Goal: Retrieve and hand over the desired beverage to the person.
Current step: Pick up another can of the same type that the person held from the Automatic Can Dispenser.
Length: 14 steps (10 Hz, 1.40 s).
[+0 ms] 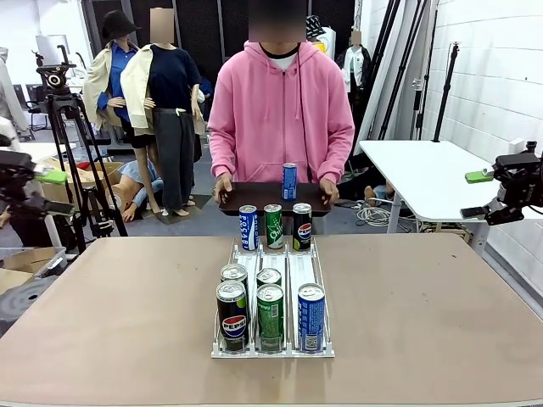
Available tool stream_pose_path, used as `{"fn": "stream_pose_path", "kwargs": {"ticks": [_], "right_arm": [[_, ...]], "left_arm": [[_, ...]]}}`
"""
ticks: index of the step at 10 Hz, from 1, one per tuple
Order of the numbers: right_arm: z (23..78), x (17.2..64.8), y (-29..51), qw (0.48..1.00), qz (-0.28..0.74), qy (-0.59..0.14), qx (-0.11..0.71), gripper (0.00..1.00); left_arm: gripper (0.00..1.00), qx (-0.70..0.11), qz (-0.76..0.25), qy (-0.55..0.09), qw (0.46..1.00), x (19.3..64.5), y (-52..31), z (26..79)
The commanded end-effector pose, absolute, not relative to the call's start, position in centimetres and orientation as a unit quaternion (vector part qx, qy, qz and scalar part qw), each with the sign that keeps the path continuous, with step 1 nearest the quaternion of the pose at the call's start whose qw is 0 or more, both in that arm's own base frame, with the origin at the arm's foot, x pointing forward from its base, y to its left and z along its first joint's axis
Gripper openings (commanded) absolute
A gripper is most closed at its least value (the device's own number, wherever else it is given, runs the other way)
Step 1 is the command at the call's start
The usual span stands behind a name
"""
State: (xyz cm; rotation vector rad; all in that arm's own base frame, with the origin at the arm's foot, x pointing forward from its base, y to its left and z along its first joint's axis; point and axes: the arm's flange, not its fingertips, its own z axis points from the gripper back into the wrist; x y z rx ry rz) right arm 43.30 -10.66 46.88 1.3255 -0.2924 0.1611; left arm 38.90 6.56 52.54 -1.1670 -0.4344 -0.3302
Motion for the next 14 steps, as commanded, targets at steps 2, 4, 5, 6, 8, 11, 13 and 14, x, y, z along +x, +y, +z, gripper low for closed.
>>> {"fn": "stream_pose_path", "kwargs": {"ticks": [2,4,5,6,8,11,13,14], "right_arm": [[46.7,43.4,-10.6,0.776,0.071,-0.139,0.612,1.00],[46.7,43.4,-10.6,0.776,0.071,-0.139,0.612,1.00],[46.7,43.4,-10.6,0.776,0.071,-0.139,0.612,1.00],[46.7,43.4,-10.6,0.776,0.071,-0.139,0.612,1.00],[46.7,43.4,-10.6,0.776,0.071,-0.139,0.612,1.00],[46.7,43.4,-10.6,0.776,0.071,-0.139,0.612,1.00],[46.7,43.4,-10.6,0.776,0.071,-0.139,0.612,1.00],[46.7,43.4,-10.6,0.776,0.071,-0.139,0.612,1.00]], "left_arm": [[1.00,-0.531,-0.148,-0.185,0.813,41.2,1.2,55.7],[1.00,-0.529,-0.153,-0.151,0.821,41.6,-2.4,56.4],[1.00,-0.527,-0.152,-0.135,0.825,41.8,-4.0,56.1],[1.00,-0.517,-0.158,-0.118,0.833,41.9,-6.1,55.8],[1.00,-0.484,-0.170,-0.094,0.853,41.9,-10.1,55.6],[1.00,-0.427,-0.201,-0.064,0.879,41.9,-16.3,55.9],[1.00,-0.393,-0.209,-0.052,0.894,41.4,-19.8,55.7],[1.00,-0.370,-0.220,-0.047,0.901,41.0,-22.2,55.6]]}}
